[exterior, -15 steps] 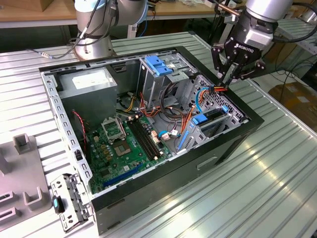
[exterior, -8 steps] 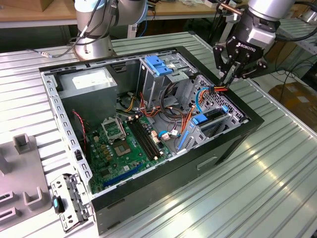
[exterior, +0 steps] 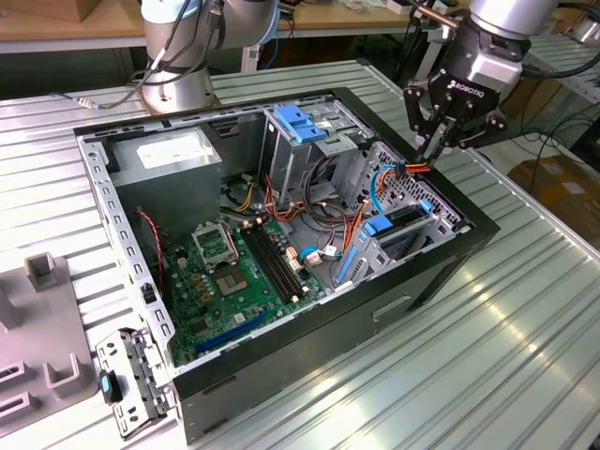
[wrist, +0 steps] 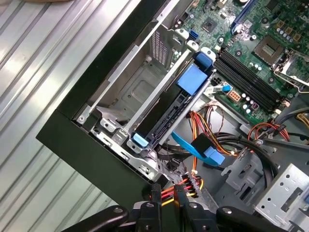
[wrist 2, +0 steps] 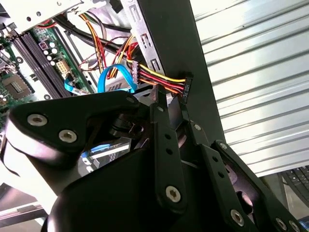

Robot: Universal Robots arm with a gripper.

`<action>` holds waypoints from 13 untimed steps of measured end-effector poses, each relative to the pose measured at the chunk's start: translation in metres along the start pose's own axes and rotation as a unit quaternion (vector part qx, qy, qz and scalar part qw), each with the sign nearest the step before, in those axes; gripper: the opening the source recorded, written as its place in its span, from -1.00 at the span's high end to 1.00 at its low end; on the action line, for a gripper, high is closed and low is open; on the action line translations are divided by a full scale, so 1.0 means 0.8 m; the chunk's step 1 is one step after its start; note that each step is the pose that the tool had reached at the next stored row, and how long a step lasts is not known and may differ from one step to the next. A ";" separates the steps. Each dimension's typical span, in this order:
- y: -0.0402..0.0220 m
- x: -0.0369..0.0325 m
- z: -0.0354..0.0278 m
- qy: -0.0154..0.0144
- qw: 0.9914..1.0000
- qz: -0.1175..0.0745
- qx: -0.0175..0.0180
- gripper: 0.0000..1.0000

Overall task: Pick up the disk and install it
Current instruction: 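Insert the first disk wire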

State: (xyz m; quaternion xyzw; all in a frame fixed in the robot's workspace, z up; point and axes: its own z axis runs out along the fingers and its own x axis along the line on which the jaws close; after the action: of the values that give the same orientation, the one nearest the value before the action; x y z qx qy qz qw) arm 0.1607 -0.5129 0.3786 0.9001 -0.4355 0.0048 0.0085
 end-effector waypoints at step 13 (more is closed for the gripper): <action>-0.0006 0.0005 0.0020 0.020 0.994 -0.100 0.030 0.50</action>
State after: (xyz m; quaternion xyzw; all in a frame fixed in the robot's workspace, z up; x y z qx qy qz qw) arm 0.1613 -0.5130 0.3769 0.9388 -0.3425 0.0348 -0.0089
